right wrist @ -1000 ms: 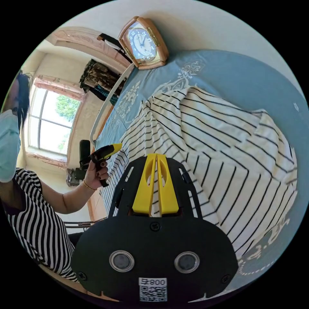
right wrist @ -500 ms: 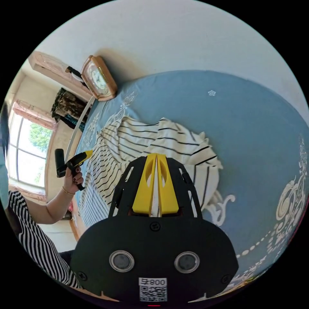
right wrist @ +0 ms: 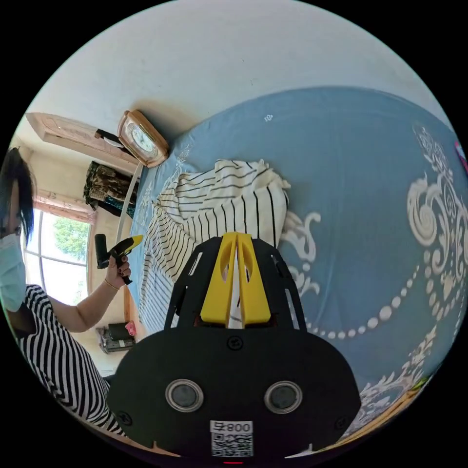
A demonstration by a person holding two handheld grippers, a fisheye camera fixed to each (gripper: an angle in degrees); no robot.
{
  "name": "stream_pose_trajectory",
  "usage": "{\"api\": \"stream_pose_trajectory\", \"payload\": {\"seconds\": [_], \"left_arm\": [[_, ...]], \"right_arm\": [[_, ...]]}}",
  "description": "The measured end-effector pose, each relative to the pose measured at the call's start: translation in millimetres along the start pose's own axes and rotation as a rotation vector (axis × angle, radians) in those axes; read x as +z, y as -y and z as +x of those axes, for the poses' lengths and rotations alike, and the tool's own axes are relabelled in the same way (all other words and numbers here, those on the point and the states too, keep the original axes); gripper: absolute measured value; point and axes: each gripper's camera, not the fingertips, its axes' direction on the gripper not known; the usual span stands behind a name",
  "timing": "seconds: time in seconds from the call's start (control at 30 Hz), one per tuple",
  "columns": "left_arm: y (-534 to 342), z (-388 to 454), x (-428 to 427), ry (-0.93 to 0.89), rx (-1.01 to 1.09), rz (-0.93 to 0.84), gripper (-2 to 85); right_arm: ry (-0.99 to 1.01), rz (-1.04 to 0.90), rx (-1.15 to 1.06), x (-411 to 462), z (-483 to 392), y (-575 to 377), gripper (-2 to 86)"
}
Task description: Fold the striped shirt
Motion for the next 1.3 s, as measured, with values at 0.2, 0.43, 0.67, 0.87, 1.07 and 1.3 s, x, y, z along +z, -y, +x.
{"api": "stream_pose_trajectory", "payload": {"seconds": [0.2,0.43,0.67,0.87,1.07,1.3], "left_arm": [[-69.7,-12.3,-30.5,0.153,-0.157,-0.261,6.4],[-142.1,-36.8,-62.0,0.296,-0.414,-0.483,7.2],[-169.3,-52.4,-51.4,0.352,-0.431,-0.686,7.5],[-174.7,-65.1,-56.1,0.323,-0.447,-0.714,7.3],[-183.1,-72.1,-52.5,0.323,-0.419,-0.816,8.0],[-185.9,-82.6,-60.7,0.331,-0.409,-0.854,5.6]], "right_arm": [[0.186,-0.152,0.201,-46.3,20.5,-127.4,1.5],[0.228,-0.333,0.461,-91.9,32.4,-255.5,5.3],[0.171,-0.470,0.514,-129.4,20.6,-321.4,6.4],[0.094,-0.519,0.515,-152.1,11.4,-350.6,6.5],[0.061,-0.537,0.516,-159.5,4.6,-365.8,6.7],[0.018,-0.567,0.535,-162.2,-1.5,-380.8,5.6]]}}
